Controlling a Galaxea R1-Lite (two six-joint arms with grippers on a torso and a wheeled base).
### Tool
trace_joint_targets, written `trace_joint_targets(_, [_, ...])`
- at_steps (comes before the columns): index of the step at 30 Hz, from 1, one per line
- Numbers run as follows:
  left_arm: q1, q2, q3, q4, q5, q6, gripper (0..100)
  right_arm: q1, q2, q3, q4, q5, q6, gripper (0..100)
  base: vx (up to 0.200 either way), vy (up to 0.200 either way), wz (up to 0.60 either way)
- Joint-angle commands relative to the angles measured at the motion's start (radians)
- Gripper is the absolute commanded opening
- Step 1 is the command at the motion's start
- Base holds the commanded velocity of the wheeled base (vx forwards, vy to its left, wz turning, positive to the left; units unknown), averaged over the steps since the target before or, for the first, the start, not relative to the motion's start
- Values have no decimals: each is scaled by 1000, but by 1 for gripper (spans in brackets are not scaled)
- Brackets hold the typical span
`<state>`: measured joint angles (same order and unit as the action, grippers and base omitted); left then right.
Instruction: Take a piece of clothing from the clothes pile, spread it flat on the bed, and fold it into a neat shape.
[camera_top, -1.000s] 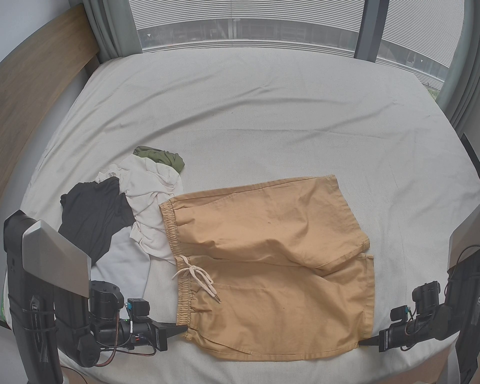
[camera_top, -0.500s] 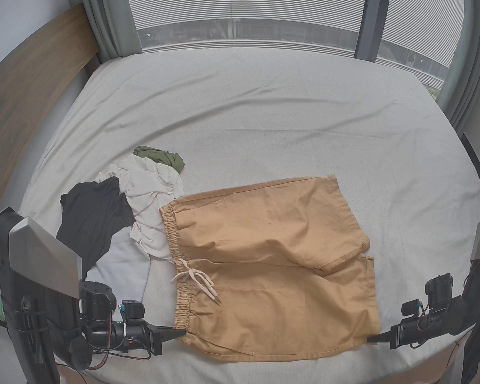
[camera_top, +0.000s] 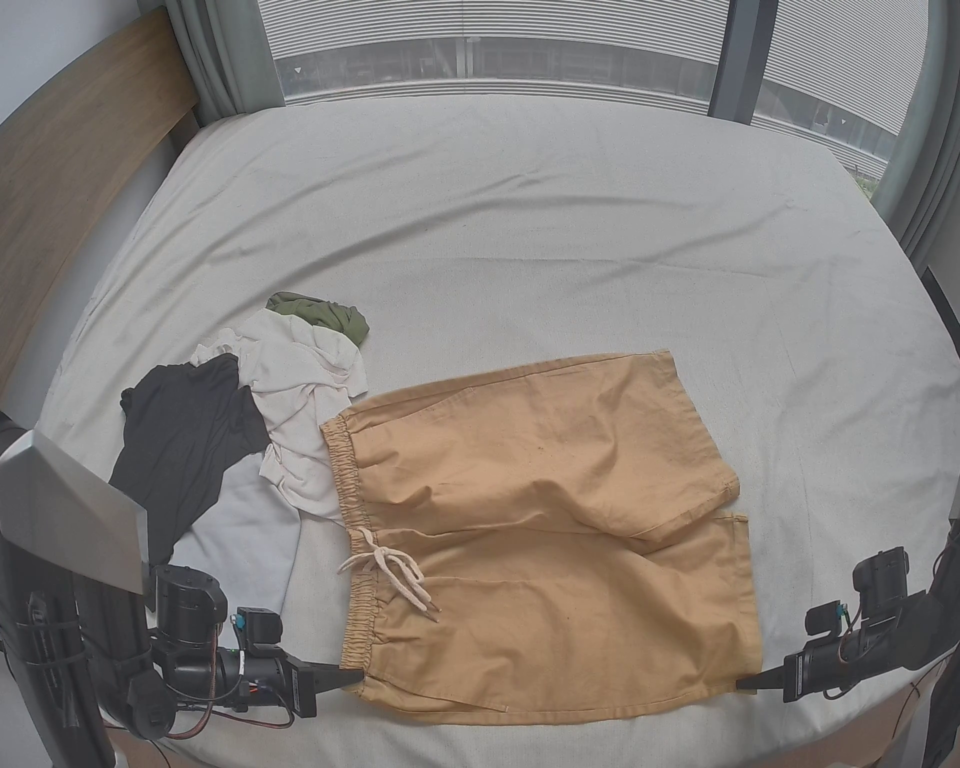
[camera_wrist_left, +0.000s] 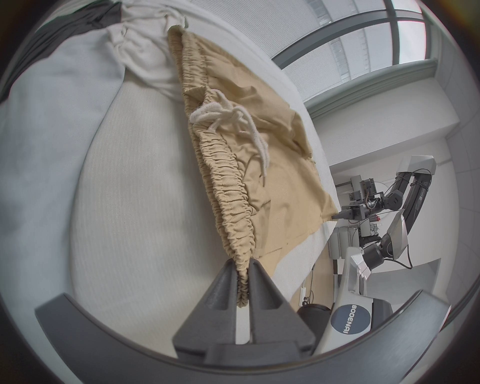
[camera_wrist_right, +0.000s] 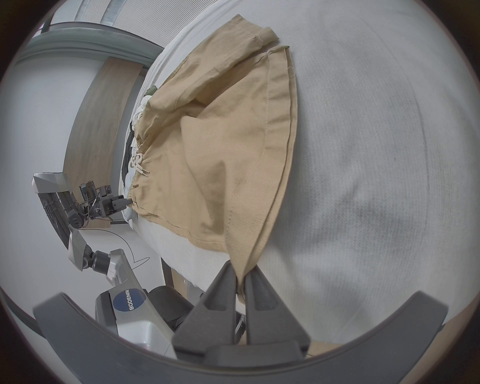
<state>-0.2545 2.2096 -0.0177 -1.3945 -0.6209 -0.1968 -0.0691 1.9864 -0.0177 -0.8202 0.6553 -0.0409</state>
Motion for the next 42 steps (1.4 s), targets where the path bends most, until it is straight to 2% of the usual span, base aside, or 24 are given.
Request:
trace_joint_targets(1, [-2, -90, 18, 83, -2, 5, 0, 3, -8, 18, 35, 0, -11, 0, 0, 0, 0])
trace_joint_targets(14, [7, -105, 18, 137, -10, 19, 0, 5, -118, 18, 184, -2, -28, 0, 0, 0, 0])
trace_joint_targets(18, [7, -136, 18, 195, -17, 27, 0, 3, -138, 18, 219, 0, -30, 0, 0, 0, 0])
trace_joint_targets(21, [9, -177, 18, 255, -60, 28, 0, 8, -167, 18, 268, -3, -30, 0, 0, 0, 0])
trace_joint_targets(28, [9, -234, 18, 356, -76, 48, 0, 17, -210, 18, 306, -3, -30, 0, 0, 0, 0])
trace_joint_targets(34, [11, -294, 18, 430, -122, 62, 0, 19, -245, 18, 325, -2, -33, 0, 0, 0, 0])
trace_joint_targets(42, [37, -292, 12, 376, -128, 92, 0, 25, -336, 18, 300, 6, -34, 0, 0, 0, 0])
